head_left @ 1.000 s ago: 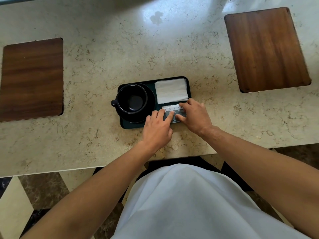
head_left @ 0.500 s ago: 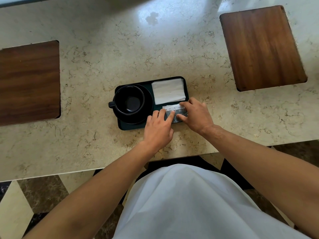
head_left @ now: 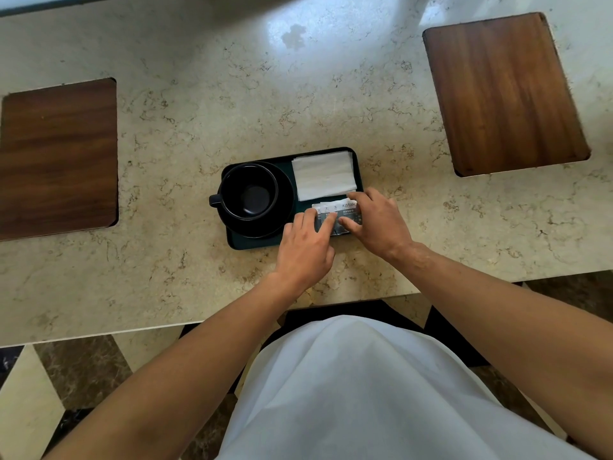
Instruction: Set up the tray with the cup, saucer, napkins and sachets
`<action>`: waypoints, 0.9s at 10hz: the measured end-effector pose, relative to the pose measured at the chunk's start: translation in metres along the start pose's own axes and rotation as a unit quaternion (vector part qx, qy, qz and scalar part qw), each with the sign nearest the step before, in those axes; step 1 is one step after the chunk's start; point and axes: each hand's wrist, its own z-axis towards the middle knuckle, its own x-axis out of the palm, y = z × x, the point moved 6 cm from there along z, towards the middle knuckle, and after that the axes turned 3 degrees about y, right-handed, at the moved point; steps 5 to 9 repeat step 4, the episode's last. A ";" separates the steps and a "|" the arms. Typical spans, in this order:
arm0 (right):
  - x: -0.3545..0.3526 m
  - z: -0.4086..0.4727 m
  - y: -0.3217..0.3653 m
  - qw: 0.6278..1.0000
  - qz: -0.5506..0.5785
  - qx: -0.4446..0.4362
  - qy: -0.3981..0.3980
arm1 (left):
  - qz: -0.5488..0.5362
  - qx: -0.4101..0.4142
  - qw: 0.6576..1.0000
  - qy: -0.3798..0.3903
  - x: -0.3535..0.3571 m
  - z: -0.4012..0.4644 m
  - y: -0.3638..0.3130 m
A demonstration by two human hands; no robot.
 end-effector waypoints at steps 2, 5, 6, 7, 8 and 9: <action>-0.010 -0.003 0.001 0.999 0.004 -0.037 -0.031 | -0.075 -0.002 0.996 -0.049 -0.015 -0.011 0.002; -0.008 -0.003 0.008 0.997 -0.015 -0.068 0.030 | -0.052 -0.027 0.990 -0.126 -0.033 -0.030 0.014; -0.008 -0.003 0.008 0.997 -0.015 -0.068 0.030 | -0.052 -0.027 0.990 -0.126 -0.033 -0.030 0.014; -0.008 -0.003 0.008 0.997 -0.015 -0.068 0.030 | -0.052 -0.027 0.990 -0.126 -0.033 -0.030 0.014; -0.008 -0.003 0.008 0.997 -0.015 -0.068 0.030 | -0.052 -0.027 0.990 -0.126 -0.033 -0.030 0.014; -0.008 -0.003 0.008 0.997 -0.015 -0.068 0.030 | -0.052 -0.027 0.990 -0.126 -0.033 -0.030 0.014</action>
